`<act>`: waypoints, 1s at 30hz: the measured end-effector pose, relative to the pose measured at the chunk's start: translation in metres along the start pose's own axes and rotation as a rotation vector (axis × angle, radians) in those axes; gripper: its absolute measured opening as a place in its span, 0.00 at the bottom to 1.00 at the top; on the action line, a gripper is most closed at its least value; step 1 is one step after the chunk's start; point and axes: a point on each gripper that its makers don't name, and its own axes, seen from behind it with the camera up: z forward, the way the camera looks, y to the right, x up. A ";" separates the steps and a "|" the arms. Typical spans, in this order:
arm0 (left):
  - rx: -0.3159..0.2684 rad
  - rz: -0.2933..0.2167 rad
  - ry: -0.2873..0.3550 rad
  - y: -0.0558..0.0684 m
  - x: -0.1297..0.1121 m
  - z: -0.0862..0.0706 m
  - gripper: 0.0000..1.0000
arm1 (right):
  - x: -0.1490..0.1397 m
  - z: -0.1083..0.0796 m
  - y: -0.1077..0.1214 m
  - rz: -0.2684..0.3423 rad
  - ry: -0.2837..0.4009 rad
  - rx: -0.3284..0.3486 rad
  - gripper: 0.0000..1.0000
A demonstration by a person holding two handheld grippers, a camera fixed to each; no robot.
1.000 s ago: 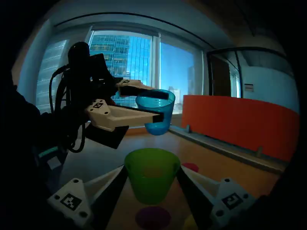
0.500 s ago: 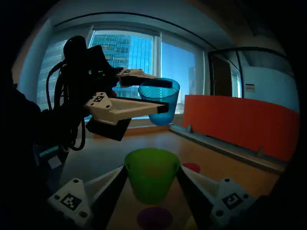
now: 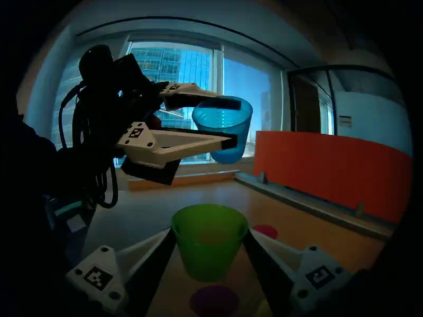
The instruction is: Pour water
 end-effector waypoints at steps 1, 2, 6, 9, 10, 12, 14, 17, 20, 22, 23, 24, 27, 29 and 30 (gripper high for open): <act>0.002 0.007 0.000 -0.001 0.001 0.000 0.88 | 0.000 0.000 0.000 0.000 0.000 0.000 0.90; 0.004 0.014 0.000 -0.001 0.001 0.000 0.88 | 0.000 0.000 0.000 0.000 0.000 0.000 0.91; 0.012 0.045 -0.001 -0.005 0.002 0.002 0.88 | 0.000 0.001 0.000 -0.001 0.000 -0.001 0.90; 0.017 0.072 -0.001 -0.007 0.004 0.004 0.88 | 0.001 0.001 0.000 0.002 0.002 0.000 0.90; 0.019 0.080 0.000 -0.008 0.004 0.004 0.88 | 0.001 0.001 0.001 0.002 0.002 -0.001 0.90; 0.022 0.094 0.002 -0.009 0.006 0.005 0.88 | 0.001 0.000 0.001 0.002 0.003 -0.001 0.90; 0.023 0.106 0.003 -0.010 0.007 0.005 0.88 | 0.002 0.000 0.001 0.001 0.003 -0.002 0.90; 0.025 0.122 0.005 -0.012 0.008 0.005 0.88 | 0.002 0.000 0.001 0.001 0.004 -0.001 0.90; 0.029 0.140 0.005 -0.013 0.009 0.004 0.88 | 0.002 0.000 0.002 0.000 0.004 -0.002 0.91; 0.031 0.153 0.005 -0.014 0.010 0.004 0.88 | 0.002 0.000 0.002 0.000 0.004 -0.003 0.91; 0.032 0.160 0.005 -0.014 0.010 0.004 0.88 | 0.002 0.000 0.002 0.000 0.005 -0.003 0.91; 0.033 0.166 0.005 -0.014 0.010 0.004 0.88 | 0.003 0.000 0.002 0.001 0.005 -0.004 0.91; 0.033 0.182 0.005 -0.014 0.010 0.003 0.88 | 0.003 0.000 0.004 0.000 0.005 -0.005 0.90; 0.035 0.195 0.004 -0.014 0.011 0.003 0.88 | 0.003 0.000 0.005 0.000 0.006 -0.006 0.90; 0.036 0.201 0.004 -0.014 0.012 0.003 0.88 | 0.003 0.000 0.005 0.000 0.006 -0.007 0.90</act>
